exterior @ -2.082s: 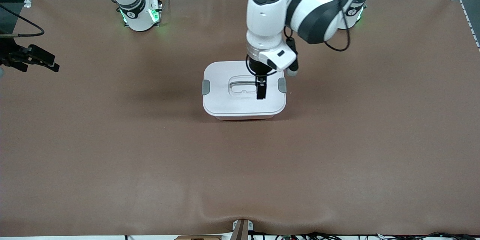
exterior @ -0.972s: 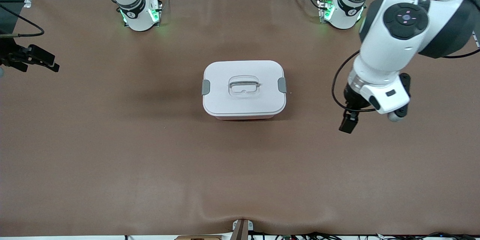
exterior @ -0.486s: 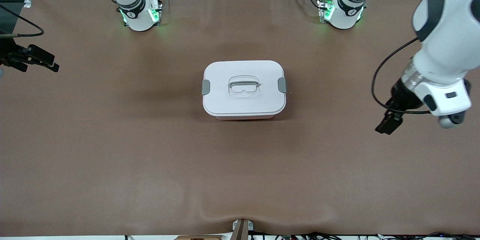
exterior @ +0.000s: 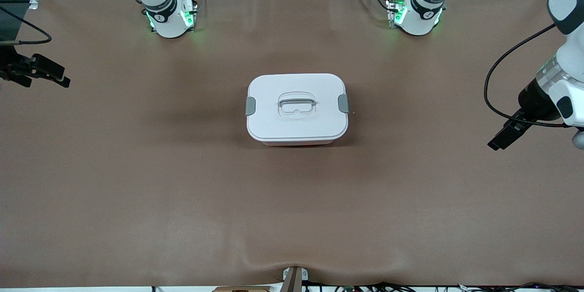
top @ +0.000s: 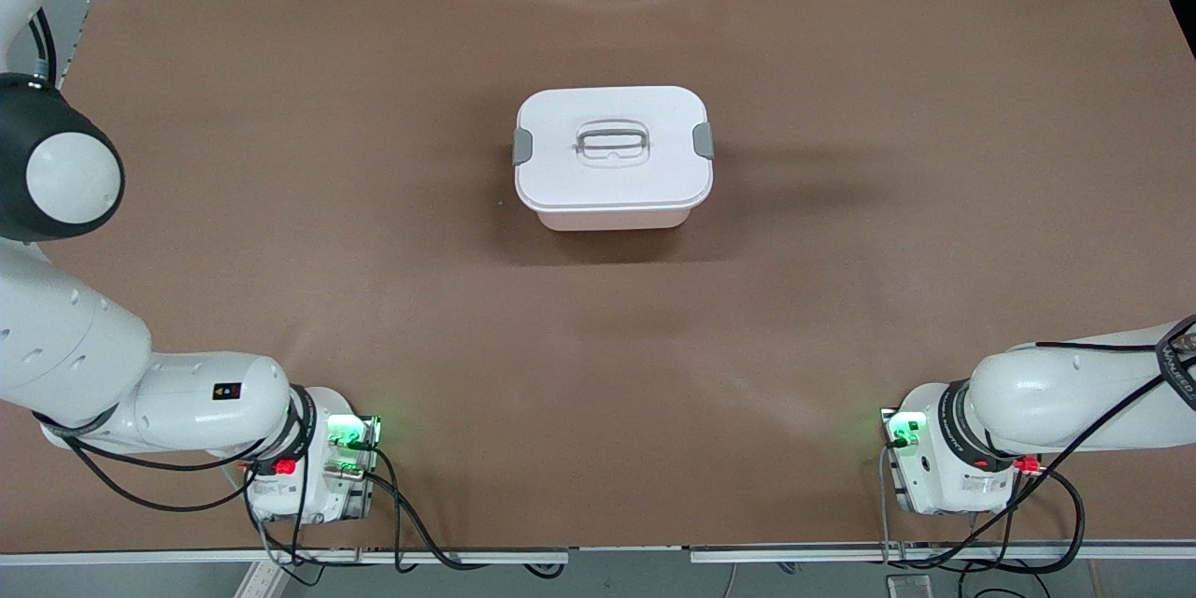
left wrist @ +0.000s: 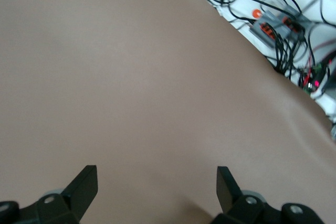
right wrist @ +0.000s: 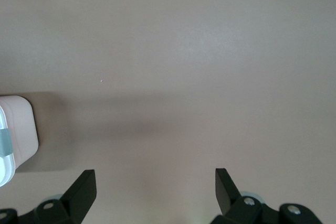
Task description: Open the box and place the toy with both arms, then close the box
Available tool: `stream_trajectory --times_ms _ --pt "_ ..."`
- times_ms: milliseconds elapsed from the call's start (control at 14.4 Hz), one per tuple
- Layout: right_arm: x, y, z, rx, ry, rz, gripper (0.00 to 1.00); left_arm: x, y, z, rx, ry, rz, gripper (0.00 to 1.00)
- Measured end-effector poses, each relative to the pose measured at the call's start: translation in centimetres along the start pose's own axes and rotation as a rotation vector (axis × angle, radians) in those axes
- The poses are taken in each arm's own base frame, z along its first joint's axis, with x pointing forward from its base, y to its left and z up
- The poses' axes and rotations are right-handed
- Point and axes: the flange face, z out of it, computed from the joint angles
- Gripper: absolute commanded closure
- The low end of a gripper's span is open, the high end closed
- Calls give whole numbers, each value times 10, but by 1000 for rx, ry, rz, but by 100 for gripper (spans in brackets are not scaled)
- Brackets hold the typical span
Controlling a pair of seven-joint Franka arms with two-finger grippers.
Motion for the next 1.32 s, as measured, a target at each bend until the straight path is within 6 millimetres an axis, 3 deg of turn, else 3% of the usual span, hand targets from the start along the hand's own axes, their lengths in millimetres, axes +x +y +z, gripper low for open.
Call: stream_trajectory --times_ms 486,902,1319 --pt "0 0 0 0 0 0 0 -10 -27 -34 51 -35 255 0" --pt "0 0 0 0 0 0 0 0 -66 -50 89 -87 495 0" --pt "0 0 0 0 0 -1 0 6 -119 -74 30 -176 485 0"
